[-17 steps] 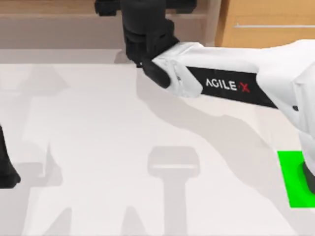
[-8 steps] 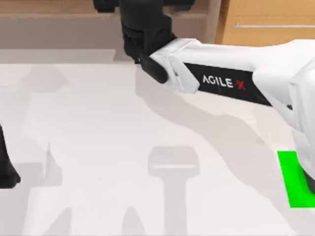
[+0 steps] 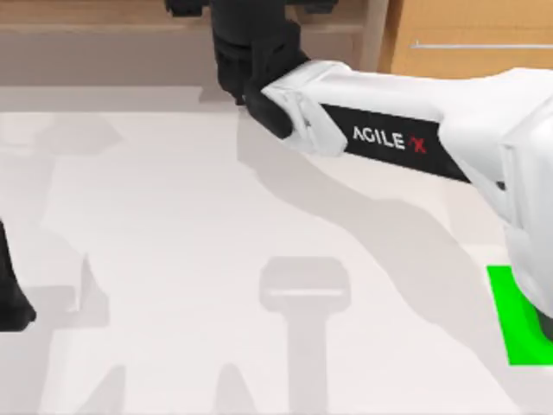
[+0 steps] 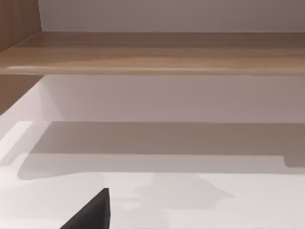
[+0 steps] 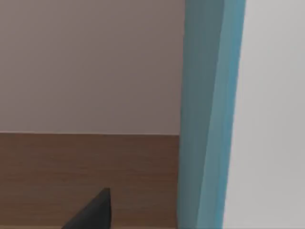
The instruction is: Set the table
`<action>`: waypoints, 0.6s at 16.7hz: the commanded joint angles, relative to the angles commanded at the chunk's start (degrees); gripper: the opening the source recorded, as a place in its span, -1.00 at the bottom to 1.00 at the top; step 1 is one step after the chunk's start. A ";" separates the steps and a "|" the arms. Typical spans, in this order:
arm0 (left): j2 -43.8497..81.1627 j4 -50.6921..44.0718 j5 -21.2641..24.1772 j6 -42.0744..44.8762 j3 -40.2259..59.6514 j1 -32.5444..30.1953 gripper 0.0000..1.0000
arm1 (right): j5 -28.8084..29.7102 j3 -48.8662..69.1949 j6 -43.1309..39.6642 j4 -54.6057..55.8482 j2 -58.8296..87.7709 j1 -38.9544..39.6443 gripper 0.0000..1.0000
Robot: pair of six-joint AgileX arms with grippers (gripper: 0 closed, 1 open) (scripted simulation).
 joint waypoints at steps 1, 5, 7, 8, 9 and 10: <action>0.00 0.00 0.00 0.00 0.00 0.00 1.00 | 0.00 0.00 0.00 0.00 0.00 0.00 0.70; 0.00 0.00 0.00 0.00 0.00 0.00 1.00 | 0.00 0.00 0.00 0.00 0.00 0.00 0.10; 0.00 0.00 0.00 0.00 0.00 0.00 1.00 | 0.00 0.00 0.00 0.00 0.00 0.00 -0.21; 0.00 0.00 0.00 0.00 0.00 0.00 1.00 | 0.00 0.00 0.00 0.00 0.00 0.00 -0.36; 0.00 0.00 0.00 0.00 0.00 0.00 1.00 | 0.00 0.00 0.00 0.00 0.00 0.00 -0.51; 0.00 0.00 0.00 0.00 0.00 0.00 1.00 | 0.00 0.00 0.00 0.00 0.00 0.00 -0.66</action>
